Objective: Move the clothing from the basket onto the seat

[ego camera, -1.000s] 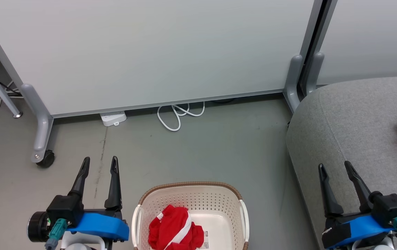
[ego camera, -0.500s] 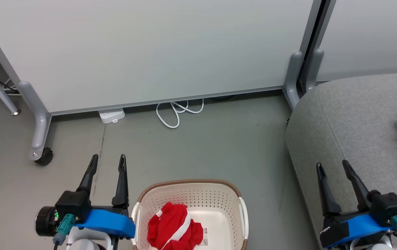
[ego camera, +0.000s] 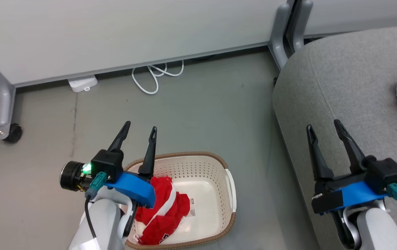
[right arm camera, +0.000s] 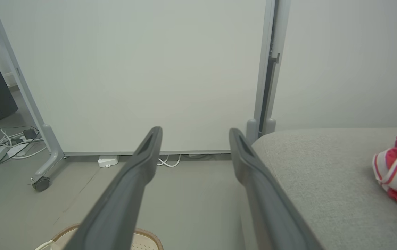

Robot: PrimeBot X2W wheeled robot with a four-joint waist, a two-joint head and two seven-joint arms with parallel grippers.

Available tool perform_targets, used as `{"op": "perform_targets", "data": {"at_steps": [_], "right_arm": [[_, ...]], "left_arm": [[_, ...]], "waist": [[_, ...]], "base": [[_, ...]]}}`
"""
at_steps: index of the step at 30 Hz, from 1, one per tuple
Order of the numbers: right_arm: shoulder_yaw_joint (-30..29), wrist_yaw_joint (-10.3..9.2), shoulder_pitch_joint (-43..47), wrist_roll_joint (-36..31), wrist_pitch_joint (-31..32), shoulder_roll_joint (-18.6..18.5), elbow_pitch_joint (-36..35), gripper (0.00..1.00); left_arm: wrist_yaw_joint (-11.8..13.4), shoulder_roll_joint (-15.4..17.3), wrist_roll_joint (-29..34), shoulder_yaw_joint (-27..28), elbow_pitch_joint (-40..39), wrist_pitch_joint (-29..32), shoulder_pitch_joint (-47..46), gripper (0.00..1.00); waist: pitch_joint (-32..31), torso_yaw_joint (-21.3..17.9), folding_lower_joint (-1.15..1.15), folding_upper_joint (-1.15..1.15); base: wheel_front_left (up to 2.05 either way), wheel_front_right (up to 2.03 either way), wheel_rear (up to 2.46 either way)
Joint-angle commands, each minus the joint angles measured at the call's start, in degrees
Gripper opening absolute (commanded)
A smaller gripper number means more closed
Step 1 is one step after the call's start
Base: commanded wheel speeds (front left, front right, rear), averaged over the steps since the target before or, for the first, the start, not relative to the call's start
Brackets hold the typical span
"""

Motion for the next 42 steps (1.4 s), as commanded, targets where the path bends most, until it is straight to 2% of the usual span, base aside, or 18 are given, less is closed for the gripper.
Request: {"op": "perform_targets", "data": {"at_steps": [1, 17, 32, 42], "right_arm": [[0.17, 0.01, -1.3, 0.0, -0.22, -0.41, -0.32, 1.0], [2.58, 0.01, -11.74, -0.38, -0.22, -0.79, -3.06, 1.0], [4.24, 0.01, -19.89, -0.96, -0.22, -0.43, -5.47, 1.0], [4.09, 0.01, -22.83, -1.45, -0.22, -0.67, -7.35, 1.0]], "left_arm": [[-0.4, 0.52, 0.17, -1.0, 0.89, -0.14, -1.73, 1.0], [-0.27, 5.38, -3.74, -15.91, 19.65, -0.14, -16.13, 1.0], [-0.27, 6.79, -7.64, -28.5, 38.11, -0.13, -28.31, 1.0], [-0.28, 8.27, -10.87, -31.97, 44.38, 2.15, -32.56, 1.0]], "waist": [[3.4, -2.28, 0.0, 0.0], [18.85, -8.06, 0.0, 0.0], [32.34, -8.75, 0.0, 0.0], [39.24, -8.93, 0.0, 0.0]], "base": [[0.0, 0.0, 0.0], [0.0, 0.0, 0.0], [0.0, 0.0, 0.0], [0.0, 0.0, 0.0]]}}
